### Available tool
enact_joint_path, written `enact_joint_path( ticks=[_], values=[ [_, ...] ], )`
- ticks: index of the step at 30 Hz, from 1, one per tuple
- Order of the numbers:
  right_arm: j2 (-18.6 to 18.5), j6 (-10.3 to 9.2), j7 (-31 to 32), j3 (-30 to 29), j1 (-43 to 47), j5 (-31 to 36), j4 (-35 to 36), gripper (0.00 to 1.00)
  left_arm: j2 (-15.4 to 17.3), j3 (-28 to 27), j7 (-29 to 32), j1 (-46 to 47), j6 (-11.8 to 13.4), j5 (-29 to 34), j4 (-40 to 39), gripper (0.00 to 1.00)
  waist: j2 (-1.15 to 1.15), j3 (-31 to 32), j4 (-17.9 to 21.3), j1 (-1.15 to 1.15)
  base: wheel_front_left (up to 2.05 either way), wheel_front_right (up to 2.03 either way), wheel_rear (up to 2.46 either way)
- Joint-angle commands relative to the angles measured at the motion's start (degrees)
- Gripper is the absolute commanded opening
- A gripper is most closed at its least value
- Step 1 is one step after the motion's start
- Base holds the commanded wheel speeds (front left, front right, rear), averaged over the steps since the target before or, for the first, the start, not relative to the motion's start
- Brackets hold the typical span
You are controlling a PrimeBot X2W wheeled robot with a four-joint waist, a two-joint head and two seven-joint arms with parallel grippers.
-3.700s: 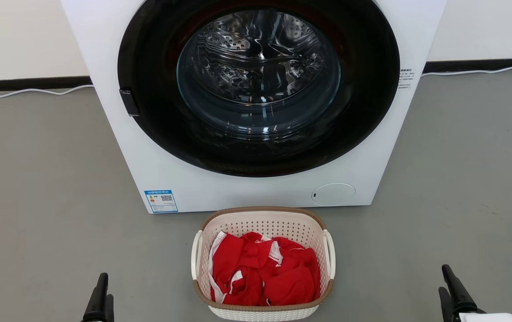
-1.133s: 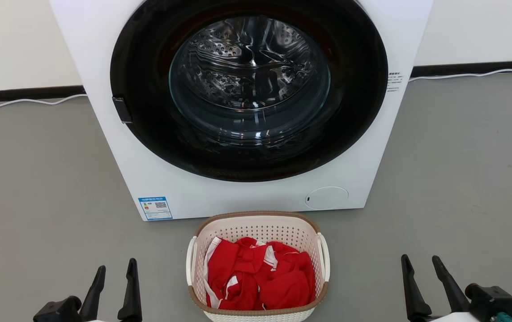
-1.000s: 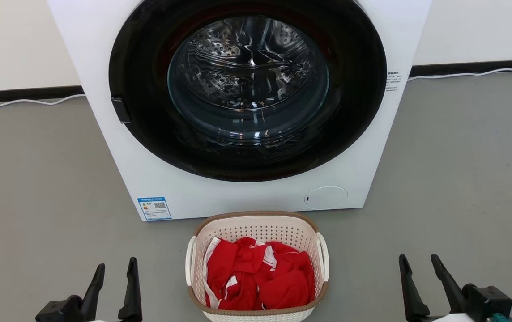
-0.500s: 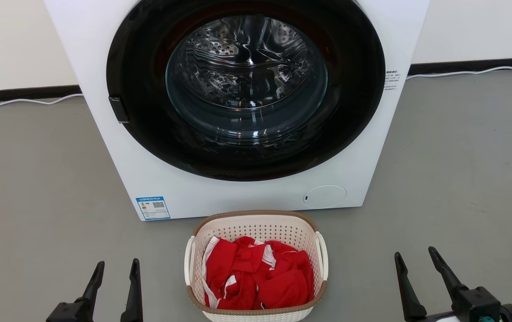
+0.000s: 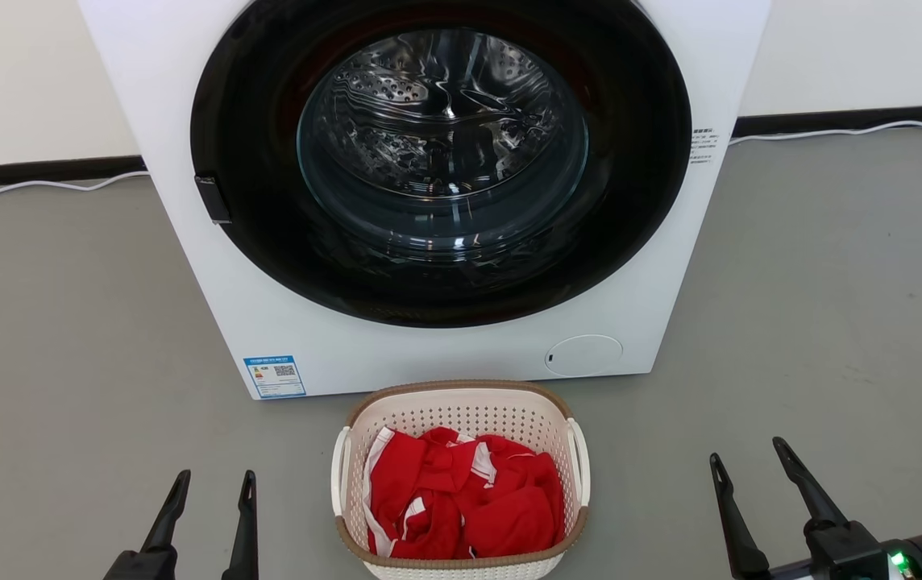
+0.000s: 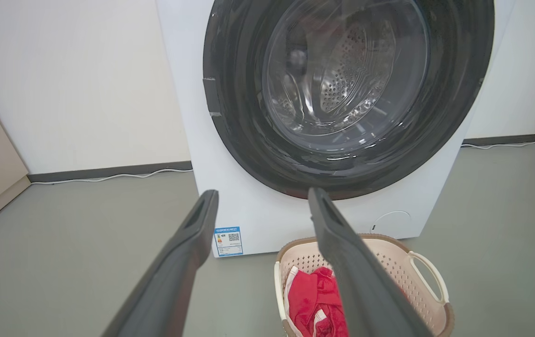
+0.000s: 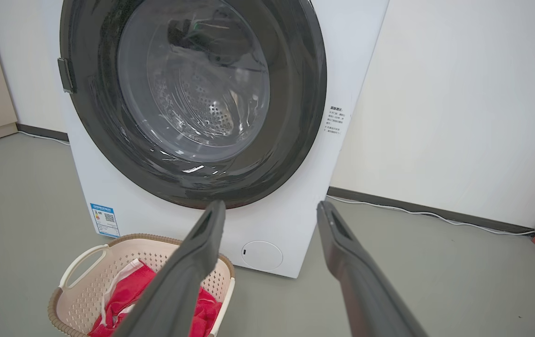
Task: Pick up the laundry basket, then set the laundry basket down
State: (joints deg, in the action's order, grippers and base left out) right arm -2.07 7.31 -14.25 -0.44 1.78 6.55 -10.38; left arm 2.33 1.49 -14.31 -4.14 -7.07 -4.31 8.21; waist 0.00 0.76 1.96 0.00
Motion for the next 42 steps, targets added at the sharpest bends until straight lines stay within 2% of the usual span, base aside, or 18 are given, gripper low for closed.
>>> enact_joint_path(
  ticks=[1, 10, 18, 42],
  values=[
    [-0.81, 0.18, -0.74, 1.08, -0.67, 0.2, 1.55, 1.0, 0.58, -1.97, -0.69, 0.96, -0.33, 0.35, -1.51, 1.0, 0.0, 0.03, 0.02, 0.0, 0.0, 0.0, 0.0],
    [-0.81, 0.18, -0.74, 0.99, -0.69, -0.41, 1.39, 1.0, 0.56, -1.98, -0.69, 0.8, -0.36, -0.18, -1.55, 1.0, 0.0, 0.17, 0.22, 0.0, 0.0, 0.0, 0.0],
    [-0.81, 0.18, -0.74, 0.32, -0.5, -4.11, 0.18, 1.0, 0.55, -2.09, -0.69, 0.82, -0.38, -0.66, -1.29, 1.0, 0.0, 0.28, 0.4, 0.0, 0.0, 0.0, 0.0],
    [-0.81, 0.18, -0.74, 0.61, -0.5, -5.7, -2.11, 1.0, 0.55, -2.1, -0.69, 0.48, -0.41, -1.06, -1.53, 1.0, 0.0, -0.23, 0.4, 0.0, 0.0, 0.0, 0.0]
  ],
)
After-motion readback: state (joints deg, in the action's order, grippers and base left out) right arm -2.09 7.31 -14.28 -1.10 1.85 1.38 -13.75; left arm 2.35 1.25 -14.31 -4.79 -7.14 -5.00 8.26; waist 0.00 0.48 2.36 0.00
